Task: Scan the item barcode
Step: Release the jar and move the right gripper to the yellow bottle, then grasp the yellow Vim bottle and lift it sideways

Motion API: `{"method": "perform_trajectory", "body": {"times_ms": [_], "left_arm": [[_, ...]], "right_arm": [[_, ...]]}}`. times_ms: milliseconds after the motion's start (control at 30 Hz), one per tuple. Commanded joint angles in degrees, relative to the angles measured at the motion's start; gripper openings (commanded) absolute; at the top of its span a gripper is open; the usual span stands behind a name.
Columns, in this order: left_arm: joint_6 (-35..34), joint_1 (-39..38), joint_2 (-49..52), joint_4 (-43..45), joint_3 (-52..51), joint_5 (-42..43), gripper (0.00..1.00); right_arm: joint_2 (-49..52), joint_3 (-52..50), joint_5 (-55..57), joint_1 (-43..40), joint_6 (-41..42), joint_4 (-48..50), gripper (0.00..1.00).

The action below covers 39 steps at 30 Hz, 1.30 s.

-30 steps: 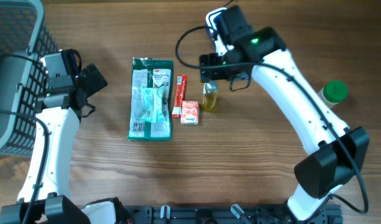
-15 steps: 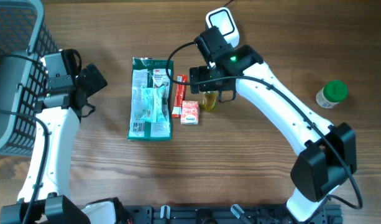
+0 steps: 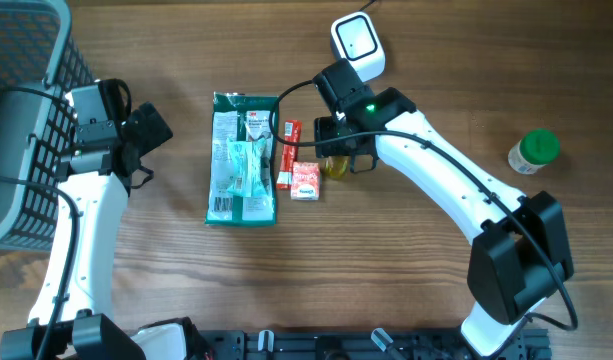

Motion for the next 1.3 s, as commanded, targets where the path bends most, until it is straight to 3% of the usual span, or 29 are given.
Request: {"method": "perform_trajectory", "body": {"times_ms": [0,167,333,433,600,700,800,1033,1267], "left_arm": [[0.9,0.3,-0.2,0.0,0.8,0.3,1.00],[0.9,0.3,-0.2,0.0,0.8,0.3,1.00],[0.9,0.3,-0.2,0.0,0.8,0.3,1.00],[0.9,0.3,-0.2,0.0,0.8,0.3,1.00],[0.9,0.3,-0.2,0.0,0.8,0.3,1.00],[0.9,0.3,-0.2,0.0,0.8,0.3,1.00],[0.9,0.3,-0.2,0.0,0.8,0.3,1.00],[0.9,0.3,-0.2,0.0,0.8,0.3,1.00],[0.9,0.3,-0.2,0.0,0.8,0.3,1.00]], "right_arm": [[0.7,-0.2,-0.9,-0.1,0.2,-0.1,0.67],[0.7,-1.0,-0.9,-0.1,0.4,-0.2,0.73],[0.7,-1.2,-0.9,-0.1,0.2,0.1,0.72],[0.7,-1.2,-0.9,-0.2,0.1,0.1,0.60],[-0.7,0.4,-1.1,-2.1,-0.5,-1.6,0.51],[-3.7,0.9,-8.9,-5.7,-1.6,-1.6,0.40],[-6.2,0.9,-18.5,-10.1,-4.9,-1.9,0.37],[-8.9,0.9,-45.2,-22.0,-17.9,-6.2,0.38],[-8.9,0.9,-63.1,-30.8,-35.0,-16.3,0.38]]}}
